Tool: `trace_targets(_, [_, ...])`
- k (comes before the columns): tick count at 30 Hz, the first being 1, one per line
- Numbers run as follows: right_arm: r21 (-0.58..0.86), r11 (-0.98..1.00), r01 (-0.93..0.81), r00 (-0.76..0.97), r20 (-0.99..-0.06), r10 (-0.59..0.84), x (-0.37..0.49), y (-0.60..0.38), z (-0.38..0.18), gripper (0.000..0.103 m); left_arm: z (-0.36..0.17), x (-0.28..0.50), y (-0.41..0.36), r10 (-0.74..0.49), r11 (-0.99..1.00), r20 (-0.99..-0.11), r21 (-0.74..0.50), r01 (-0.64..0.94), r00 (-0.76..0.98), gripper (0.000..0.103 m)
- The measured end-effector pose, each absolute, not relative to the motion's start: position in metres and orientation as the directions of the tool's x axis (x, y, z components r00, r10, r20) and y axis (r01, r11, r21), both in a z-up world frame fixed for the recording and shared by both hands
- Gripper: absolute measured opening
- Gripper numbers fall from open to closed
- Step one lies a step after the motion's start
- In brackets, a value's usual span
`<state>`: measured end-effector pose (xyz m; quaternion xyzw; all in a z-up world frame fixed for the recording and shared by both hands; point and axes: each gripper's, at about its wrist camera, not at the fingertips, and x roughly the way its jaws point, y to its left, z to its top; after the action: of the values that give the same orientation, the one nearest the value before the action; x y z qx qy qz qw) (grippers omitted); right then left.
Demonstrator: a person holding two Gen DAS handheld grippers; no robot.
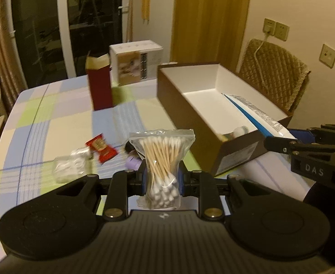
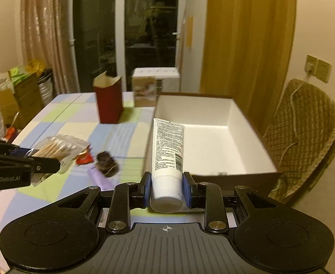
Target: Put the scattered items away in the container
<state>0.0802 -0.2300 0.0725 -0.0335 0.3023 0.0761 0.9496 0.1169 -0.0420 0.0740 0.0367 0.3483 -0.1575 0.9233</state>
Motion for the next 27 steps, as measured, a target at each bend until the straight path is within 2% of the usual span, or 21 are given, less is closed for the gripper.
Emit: trace_targets(27, [-0.021,0.997,-0.074,0.830,-0.555,0.050,0.139,-0.305,0.081,0.031,0.080,0.172,-0.126,-0.360,0.893,-0.644,-0.028,0.449,0.675,0.020])
